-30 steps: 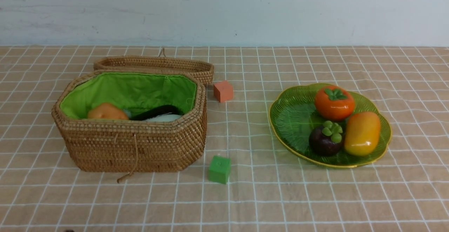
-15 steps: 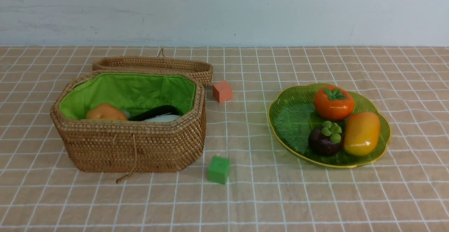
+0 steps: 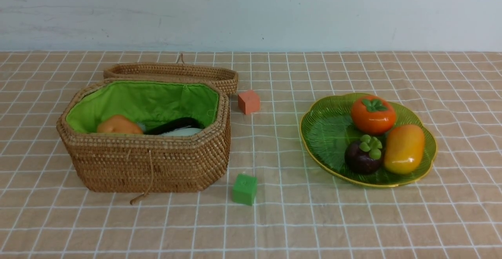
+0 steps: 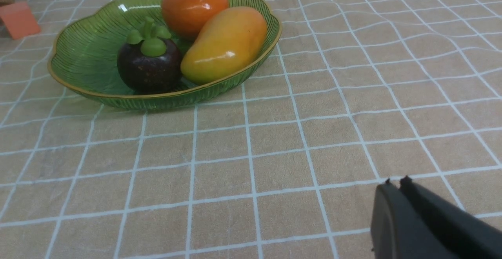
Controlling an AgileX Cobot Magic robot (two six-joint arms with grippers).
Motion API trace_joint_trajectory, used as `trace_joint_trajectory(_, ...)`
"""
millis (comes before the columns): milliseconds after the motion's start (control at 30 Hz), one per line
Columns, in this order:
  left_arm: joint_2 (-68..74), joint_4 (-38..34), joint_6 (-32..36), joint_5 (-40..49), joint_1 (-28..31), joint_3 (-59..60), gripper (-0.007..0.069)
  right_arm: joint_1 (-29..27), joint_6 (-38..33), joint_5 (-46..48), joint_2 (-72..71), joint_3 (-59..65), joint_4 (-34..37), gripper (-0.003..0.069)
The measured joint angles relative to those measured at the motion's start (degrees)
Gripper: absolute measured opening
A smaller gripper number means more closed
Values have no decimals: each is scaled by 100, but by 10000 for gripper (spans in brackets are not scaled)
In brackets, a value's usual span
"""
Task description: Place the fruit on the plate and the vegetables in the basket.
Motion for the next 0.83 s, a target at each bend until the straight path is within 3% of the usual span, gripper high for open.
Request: trace_joint_trajectory(833,0,-31,0,0,0,0,-5,0,0,0,0,0,0,56)
